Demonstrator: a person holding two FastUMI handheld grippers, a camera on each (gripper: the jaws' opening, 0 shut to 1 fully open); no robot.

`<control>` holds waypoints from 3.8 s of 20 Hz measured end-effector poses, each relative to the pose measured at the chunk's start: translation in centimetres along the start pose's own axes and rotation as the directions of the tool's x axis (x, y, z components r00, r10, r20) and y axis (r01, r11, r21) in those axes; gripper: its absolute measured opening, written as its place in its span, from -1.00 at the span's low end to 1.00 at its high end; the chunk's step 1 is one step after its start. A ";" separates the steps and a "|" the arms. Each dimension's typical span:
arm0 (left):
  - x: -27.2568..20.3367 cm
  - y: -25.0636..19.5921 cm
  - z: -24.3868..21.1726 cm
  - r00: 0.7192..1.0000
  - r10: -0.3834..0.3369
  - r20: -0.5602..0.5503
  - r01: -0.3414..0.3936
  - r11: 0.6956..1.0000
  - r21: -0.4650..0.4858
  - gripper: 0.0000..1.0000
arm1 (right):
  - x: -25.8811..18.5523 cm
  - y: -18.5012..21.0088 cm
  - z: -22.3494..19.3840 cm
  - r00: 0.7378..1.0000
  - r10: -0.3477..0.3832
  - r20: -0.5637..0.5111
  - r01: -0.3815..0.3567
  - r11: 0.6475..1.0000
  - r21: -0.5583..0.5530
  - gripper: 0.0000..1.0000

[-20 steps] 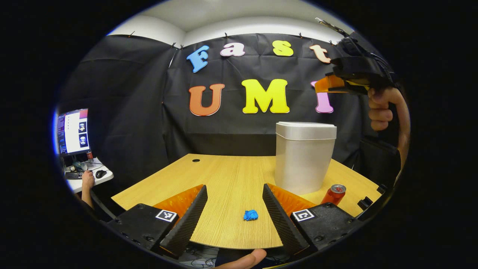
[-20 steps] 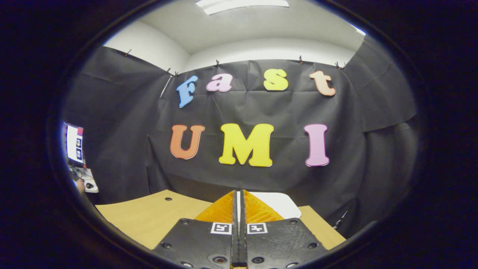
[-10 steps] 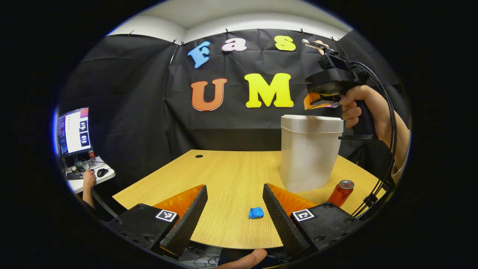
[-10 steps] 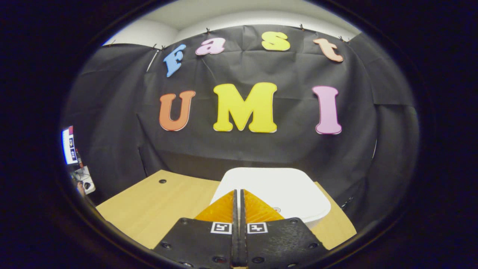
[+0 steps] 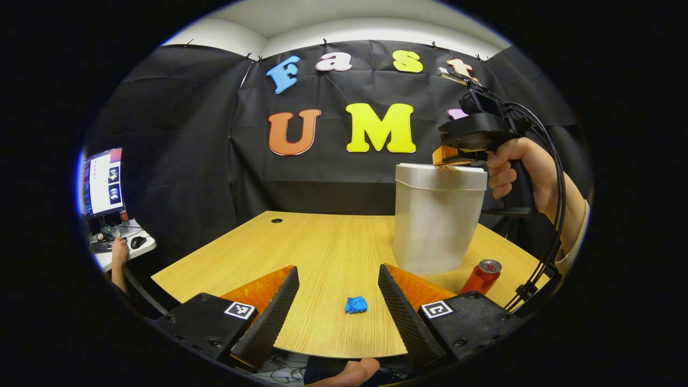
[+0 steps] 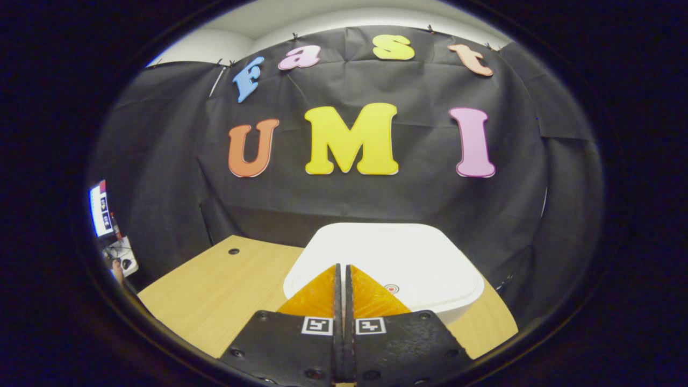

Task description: Press the lid of the desktop garbage bin to open it, pick up the crumpled paper on the desktop and throw it into the bin, then pick up the pop can on the desktop and drop it into the bin, and finally close the garbage bin lid.

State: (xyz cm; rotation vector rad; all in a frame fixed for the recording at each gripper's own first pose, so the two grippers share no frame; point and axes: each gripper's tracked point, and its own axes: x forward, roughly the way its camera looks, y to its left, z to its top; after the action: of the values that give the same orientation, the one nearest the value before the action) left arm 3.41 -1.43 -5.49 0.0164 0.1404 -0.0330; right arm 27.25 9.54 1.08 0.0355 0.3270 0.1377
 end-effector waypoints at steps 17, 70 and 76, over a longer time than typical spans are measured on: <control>0.6 -0.3 -1.1 0.999 -0.018 -0.038 0.017 1.000 -0.019 0.92 | -2.7 -0.2 0.1 0.998 0.010 0.062 -0.011 1.000 0.015 -0.99; 7.0 -3.1 -12.7 0.955 -0.074 -0.288 0.083 0.996 0.020 0.83 | -20.5 -5.0 -15.3 0.973 0.024 0.228 -0.020 1.000 -0.019 0.91; 7.9 -2.5 -15.9 0.926 -0.080 -0.370 0.081 0.997 -0.012 0.72 | -23.3 -6.1 -19.9 0.965 0.054 0.256 -0.062 0.998 0.021 0.91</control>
State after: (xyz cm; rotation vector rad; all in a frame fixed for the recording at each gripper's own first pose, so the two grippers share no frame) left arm 8.98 -3.88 -22.34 0.0202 0.5204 -0.1124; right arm -0.22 0.45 -10.72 0.0902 0.0696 0.1845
